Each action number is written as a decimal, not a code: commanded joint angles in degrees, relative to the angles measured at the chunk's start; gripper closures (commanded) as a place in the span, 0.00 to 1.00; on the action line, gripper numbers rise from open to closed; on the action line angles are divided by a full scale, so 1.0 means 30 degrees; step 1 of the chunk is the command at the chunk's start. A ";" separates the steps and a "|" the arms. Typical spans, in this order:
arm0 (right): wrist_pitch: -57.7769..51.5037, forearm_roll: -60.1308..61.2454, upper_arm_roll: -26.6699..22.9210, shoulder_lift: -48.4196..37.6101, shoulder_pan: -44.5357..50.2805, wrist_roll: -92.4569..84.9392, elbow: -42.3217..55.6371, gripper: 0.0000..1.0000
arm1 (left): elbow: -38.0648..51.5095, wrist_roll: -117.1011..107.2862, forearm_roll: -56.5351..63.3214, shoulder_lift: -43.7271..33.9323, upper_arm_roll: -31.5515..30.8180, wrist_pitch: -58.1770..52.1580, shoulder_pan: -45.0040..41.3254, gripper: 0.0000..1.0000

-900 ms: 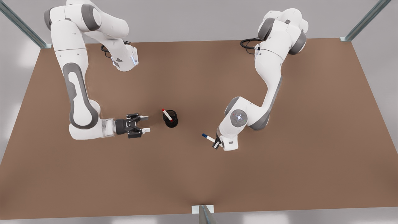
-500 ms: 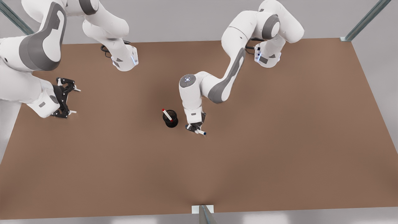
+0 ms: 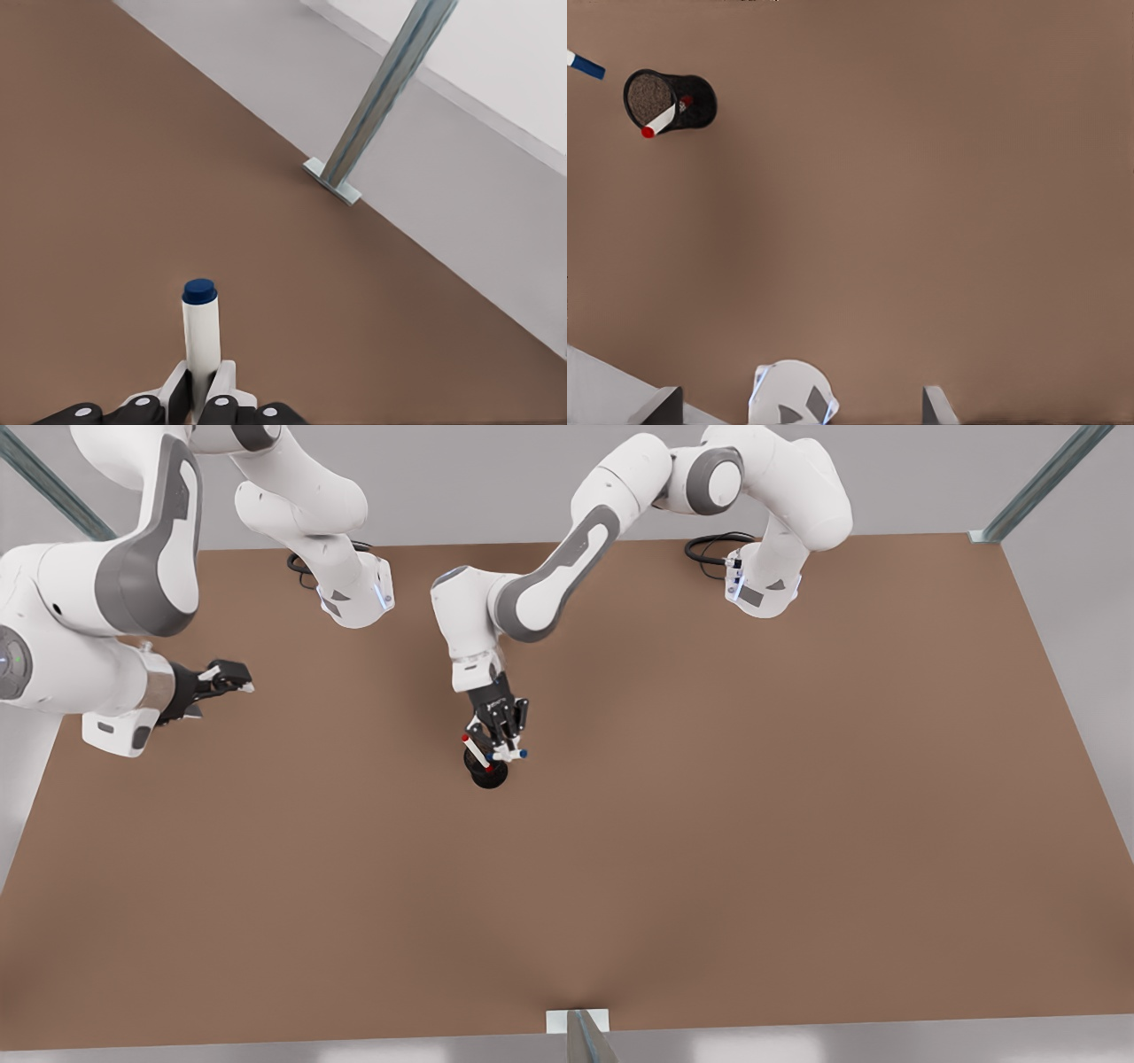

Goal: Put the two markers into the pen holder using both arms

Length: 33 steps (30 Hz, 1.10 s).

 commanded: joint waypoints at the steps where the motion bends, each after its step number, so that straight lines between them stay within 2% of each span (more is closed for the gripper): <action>1: 0.0019 0.0091 -0.0001 0.0062 -0.0022 1.3437 -0.0056 0.00 | -0.0059 -0.4848 0.1702 0.0365 0.0026 0.0483 -0.0355 0.72; 9: 0.0019 0.0120 -0.0001 0.0326 0.0007 1.3467 -0.0115 0.00 | -0.0030 -0.5551 0.2377 0.1273 0.0026 0.0542 -0.0882 0.72; 11: -0.0010 0.0560 -0.0030 0.1205 0.0007 1.3408 0.0032 0.00 | -0.0089 -0.5551 0.2318 0.1274 0.0026 0.0512 -0.1029 0.72; 18: 0.0049 0.0530 0.0029 0.1263 0.0183 1.3379 0.0120 0.00 | -0.0118 -0.5786 0.2376 0.1566 0.0026 0.0542 -0.1234 0.72; 24: 0.0049 0.0705 0.0029 0.1381 0.0095 1.3174 0.0149 0.00 | -0.0352 -0.5698 0.4164 0.1830 0.0026 0.0307 -0.1380 0.72; 33: 0.0019 0.1467 -0.0088 0.1820 -0.0080 1.3086 0.0237 0.00 | -0.0323 -0.5756 0.4046 0.2240 -0.0033 0.0424 -0.1527 0.72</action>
